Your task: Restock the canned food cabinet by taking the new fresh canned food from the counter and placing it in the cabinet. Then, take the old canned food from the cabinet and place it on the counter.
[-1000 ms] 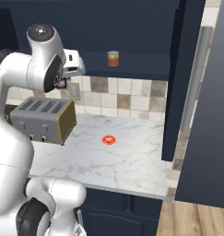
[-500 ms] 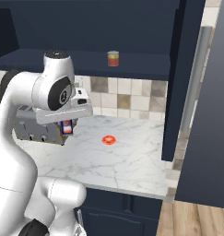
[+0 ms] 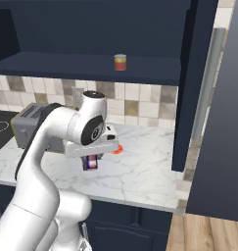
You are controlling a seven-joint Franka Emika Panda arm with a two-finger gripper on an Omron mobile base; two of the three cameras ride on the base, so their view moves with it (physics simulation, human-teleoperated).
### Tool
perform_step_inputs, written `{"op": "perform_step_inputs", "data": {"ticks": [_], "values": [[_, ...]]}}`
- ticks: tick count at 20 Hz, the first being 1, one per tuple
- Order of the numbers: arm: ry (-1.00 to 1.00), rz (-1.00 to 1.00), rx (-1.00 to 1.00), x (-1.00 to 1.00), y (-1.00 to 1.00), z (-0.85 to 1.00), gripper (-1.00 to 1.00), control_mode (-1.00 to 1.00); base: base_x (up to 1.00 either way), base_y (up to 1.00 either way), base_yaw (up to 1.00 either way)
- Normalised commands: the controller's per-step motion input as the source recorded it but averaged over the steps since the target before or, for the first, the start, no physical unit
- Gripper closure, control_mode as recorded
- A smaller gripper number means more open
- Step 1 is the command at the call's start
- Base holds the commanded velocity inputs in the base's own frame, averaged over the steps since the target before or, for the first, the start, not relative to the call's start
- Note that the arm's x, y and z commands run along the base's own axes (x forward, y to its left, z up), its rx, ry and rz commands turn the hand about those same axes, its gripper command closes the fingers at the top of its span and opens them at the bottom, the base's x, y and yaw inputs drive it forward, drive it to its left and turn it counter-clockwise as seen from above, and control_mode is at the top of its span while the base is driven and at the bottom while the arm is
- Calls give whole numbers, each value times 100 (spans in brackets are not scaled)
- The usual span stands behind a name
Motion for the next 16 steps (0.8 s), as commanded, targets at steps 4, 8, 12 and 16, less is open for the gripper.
{"op": "perform_step_inputs", "data": {"ticks": [4,8,12,16], "values": [[-5,11,0,29,-7,-69,100,-100,0,0,0],[-9,8,0,50,0,-43,100,-100,0,0,0],[-6,5,0,69,3,-20,100,-100,0,0,0],[-8,5,0,69,1,-26,100,-100,0,0,0]]}}
